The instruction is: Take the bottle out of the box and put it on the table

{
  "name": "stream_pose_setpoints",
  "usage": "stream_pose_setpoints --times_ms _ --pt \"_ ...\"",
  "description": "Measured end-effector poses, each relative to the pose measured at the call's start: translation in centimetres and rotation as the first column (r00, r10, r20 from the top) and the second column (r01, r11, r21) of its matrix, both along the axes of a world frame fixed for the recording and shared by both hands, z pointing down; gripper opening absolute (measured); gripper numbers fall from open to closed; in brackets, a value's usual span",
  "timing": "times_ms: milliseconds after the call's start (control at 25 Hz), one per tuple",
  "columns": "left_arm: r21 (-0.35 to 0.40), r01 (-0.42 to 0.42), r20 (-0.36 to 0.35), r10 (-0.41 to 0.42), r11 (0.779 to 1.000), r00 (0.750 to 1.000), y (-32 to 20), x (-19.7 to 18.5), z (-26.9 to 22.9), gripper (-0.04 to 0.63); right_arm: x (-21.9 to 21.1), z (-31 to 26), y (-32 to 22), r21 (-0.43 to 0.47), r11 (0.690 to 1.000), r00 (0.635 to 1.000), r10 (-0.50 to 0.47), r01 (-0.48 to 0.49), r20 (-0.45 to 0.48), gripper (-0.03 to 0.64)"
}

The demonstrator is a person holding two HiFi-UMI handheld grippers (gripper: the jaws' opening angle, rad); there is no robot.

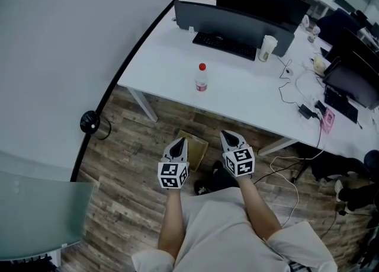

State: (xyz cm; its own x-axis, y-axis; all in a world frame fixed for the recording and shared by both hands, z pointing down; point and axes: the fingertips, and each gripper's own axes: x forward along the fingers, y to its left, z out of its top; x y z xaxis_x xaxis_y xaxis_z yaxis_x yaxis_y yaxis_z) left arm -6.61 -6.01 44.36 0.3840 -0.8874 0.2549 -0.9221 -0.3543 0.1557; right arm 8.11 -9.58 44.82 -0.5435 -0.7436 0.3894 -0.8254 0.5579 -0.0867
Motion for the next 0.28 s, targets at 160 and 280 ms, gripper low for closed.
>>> stream_pose_setpoints --times_ms 160,280 --pt "-0.002 -0.006 -0.003 0.006 1.0 1.0 0.28 0.2 0.16 0.015 0.18 0.05 0.29 0.002 1.0 1.0 0.007 -0.007 0.001 0.04" --pt "-0.006 -0.01 -0.008 0.01 1.0 1.0 0.34 0.38 0.23 0.015 0.28 -0.34 0.26 0.01 1.0 1.0 0.009 -0.01 0.006 0.04"
